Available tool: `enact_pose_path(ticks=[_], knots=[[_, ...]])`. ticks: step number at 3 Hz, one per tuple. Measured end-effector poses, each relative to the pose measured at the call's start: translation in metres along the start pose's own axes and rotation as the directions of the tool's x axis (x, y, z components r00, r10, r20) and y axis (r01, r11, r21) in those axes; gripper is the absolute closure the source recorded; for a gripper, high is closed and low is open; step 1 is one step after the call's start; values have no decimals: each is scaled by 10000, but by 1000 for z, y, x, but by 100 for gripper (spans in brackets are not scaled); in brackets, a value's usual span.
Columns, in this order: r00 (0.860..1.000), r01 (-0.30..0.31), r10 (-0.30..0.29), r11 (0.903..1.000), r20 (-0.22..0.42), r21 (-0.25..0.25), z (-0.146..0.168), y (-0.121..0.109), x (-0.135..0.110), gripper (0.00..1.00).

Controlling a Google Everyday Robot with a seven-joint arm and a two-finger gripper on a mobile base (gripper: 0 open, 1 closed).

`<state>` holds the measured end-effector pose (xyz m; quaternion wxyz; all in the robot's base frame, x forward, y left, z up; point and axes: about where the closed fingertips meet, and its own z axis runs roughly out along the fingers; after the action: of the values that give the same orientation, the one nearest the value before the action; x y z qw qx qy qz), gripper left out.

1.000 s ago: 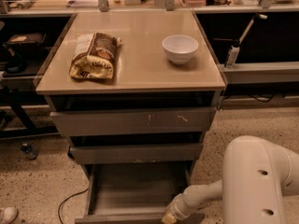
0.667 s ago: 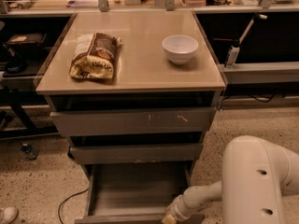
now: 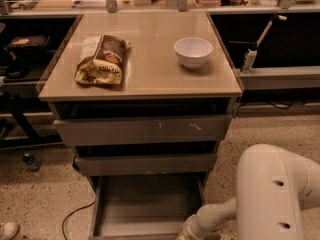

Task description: Open bottom drawer

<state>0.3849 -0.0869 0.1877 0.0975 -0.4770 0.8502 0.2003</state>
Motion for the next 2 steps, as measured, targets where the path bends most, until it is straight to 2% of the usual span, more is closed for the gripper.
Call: enact_pose_path(ticks=[1, 2], knots=[[10000, -2, 2, 10000, -1, -1, -1, 0, -1, 100], [9998, -192, 190, 9997, -95, -128, -1, 14, 8, 100]])
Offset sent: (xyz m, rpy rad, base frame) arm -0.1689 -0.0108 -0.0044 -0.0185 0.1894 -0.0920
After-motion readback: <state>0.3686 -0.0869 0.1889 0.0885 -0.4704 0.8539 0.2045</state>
